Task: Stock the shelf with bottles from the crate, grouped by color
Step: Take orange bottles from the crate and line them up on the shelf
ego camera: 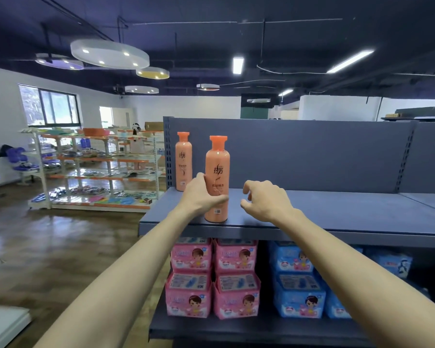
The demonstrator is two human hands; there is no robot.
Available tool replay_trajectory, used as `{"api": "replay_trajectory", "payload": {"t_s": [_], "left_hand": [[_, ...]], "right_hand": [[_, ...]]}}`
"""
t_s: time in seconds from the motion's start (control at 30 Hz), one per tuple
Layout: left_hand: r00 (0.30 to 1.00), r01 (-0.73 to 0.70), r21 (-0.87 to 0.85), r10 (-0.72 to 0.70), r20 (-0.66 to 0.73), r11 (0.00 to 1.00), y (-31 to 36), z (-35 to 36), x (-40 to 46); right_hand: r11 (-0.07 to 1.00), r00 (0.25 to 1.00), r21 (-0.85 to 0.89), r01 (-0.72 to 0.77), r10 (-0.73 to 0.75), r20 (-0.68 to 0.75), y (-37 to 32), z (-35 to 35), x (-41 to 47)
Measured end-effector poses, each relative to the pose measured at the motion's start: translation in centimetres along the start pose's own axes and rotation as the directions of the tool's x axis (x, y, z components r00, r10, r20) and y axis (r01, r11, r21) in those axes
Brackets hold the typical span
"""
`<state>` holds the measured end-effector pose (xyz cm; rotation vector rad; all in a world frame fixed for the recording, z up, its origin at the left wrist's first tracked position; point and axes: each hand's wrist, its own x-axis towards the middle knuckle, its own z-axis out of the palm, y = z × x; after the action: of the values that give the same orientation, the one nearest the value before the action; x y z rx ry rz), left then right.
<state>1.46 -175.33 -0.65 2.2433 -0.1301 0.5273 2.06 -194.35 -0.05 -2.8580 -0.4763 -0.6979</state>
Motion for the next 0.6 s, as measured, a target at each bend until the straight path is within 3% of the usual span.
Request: {"api": "replay_trajectory", "payload": {"t_s": [0.1,0.3,0.6], "left_hand": [[0.992,0.038,0.17,-0.016,-0.127,0.985,-0.4,1.2,-1.0],[0.991,0.044,0.367,0.005,-0.131,0.929,1.0,1.5,-1.7],[0.994,0.064,0.435,-0.018,-0.108,0.898,-1.0,-0.2,0.3]], "right_hand": [[1.0,1.0,0.0,0.01,-0.01,-0.003,0.0,0.1,0.0],[0.989,0.996,-0.123,0.084,-0.086,-0.012,-1.1,0.5,0.5],[0.977,0.991,-0.169,0.133,-0.132,0.016,-3.2,2.8,1.9]]}}
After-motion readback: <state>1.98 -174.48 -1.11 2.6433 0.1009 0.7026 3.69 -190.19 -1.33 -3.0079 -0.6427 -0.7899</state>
